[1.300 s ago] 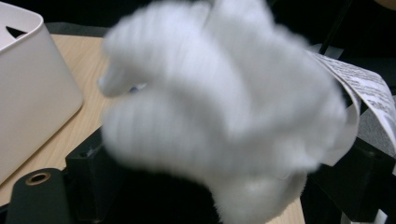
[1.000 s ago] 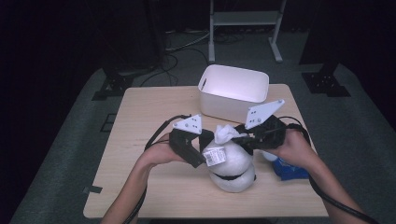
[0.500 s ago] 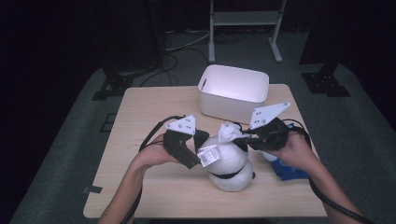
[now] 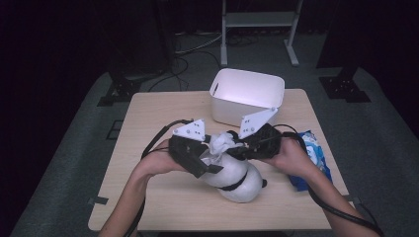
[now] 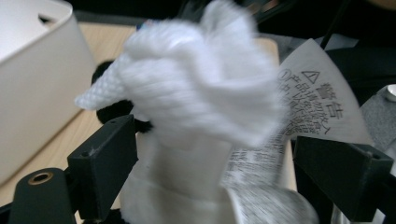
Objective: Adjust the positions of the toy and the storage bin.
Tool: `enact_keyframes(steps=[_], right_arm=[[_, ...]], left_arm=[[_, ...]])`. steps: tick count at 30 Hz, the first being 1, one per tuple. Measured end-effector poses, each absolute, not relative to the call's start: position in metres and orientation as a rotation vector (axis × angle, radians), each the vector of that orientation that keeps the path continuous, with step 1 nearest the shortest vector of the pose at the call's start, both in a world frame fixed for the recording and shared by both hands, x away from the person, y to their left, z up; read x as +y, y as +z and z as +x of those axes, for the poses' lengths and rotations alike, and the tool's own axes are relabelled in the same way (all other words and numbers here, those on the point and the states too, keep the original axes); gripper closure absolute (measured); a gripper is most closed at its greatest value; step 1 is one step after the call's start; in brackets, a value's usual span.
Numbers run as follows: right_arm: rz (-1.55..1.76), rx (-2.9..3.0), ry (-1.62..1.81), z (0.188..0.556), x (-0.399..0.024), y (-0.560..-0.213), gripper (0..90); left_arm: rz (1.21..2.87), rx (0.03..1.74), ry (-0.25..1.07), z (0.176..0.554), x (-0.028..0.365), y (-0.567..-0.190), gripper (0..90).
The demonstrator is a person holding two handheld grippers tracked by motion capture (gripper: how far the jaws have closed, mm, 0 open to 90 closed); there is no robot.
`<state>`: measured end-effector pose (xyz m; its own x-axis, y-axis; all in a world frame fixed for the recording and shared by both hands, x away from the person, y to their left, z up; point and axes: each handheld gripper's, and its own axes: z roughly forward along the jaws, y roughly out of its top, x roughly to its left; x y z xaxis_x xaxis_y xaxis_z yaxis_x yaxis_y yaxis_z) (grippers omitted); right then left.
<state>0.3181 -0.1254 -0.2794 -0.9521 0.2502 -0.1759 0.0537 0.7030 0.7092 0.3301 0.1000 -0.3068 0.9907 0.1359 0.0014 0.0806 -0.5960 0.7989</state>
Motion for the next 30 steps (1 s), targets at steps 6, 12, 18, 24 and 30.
enact_keyframes(steps=[6,12,18,24,30], right_arm=[[0.194,2.661,1.097,0.315,-0.118,-0.278,77.4],[0.211,2.66,1.112,0.312,-0.126,-0.279,77.5],[0.266,2.683,1.078,0.314,-0.142,-0.287,78.2],[0.374,2.691,1.034,0.322,-0.168,-0.301,78.4],[0.553,2.672,0.971,0.332,-0.208,-0.321,78.4]], left_arm=[[2.21,0.171,0.024,0.334,0.108,-0.319,18.4],[2.206,0.185,0.016,0.335,0.115,-0.322,18.6],[2.185,0.199,0.006,0.338,0.119,-0.325,18.4],[2.18,0.201,0.002,0.339,0.12,-0.325,18.4],[2.175,0.2,-0.001,0.339,0.123,-0.326,18.3]])
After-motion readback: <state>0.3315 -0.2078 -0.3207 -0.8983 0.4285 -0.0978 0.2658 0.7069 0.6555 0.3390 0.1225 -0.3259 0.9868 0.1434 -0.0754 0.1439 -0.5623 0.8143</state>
